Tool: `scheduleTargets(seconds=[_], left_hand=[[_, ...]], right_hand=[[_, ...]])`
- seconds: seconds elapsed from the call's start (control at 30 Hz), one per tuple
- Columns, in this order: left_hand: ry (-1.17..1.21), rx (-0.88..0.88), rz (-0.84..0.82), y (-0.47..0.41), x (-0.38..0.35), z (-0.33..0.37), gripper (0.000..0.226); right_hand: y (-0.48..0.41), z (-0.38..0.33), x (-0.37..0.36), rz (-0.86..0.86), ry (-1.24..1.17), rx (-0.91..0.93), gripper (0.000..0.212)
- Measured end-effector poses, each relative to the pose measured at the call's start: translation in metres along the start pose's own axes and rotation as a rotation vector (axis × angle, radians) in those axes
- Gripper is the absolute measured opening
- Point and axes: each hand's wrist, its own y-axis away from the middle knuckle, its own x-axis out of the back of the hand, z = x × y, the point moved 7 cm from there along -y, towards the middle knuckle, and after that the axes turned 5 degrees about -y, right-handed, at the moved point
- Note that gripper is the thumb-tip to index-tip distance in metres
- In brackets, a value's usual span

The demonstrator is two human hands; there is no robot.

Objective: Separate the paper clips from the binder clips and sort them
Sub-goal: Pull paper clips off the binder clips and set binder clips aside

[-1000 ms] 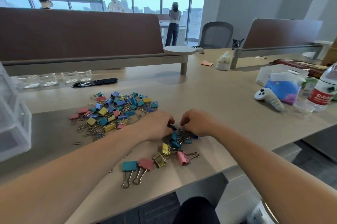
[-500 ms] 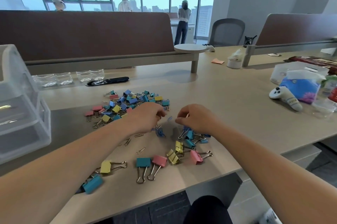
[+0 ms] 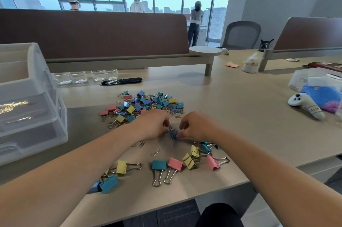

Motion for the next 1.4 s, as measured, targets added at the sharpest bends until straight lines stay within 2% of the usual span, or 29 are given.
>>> scheduleTargets(seconds=[0.27,0.63,0.87,1.07,1.23,1.4], left_hand=[[0.050,0.008,-0.007,-0.001,-0.007,0.000,0.016],[0.083,0.001,0.002,0.001,-0.008,-0.003,0.012],[0.134,-0.011,0.021,0.008,0.002,-0.003,0.007],[0.145,-0.075,0.029,0.009,0.004,0.011,0.019],[0.185,-0.079,-0.002,0.006,-0.004,0.021,0.019],[0.223,-0.099,0.041,0.007,-0.002,0.028,0.023]], right_hand=[[-0.007,-0.011,-0.011,0.003,0.033,-0.019,0.028],[-0.010,-0.011,-0.010,0.025,0.035,0.045,0.008],[-0.008,-0.009,-0.006,0.033,0.071,0.058,0.010],[-0.002,-0.009,-0.001,-0.005,0.087,0.056,0.012],[0.000,-0.002,0.003,-0.003,0.049,0.024,0.016],[-0.005,0.014,0.011,0.080,0.027,-0.020,0.016]])
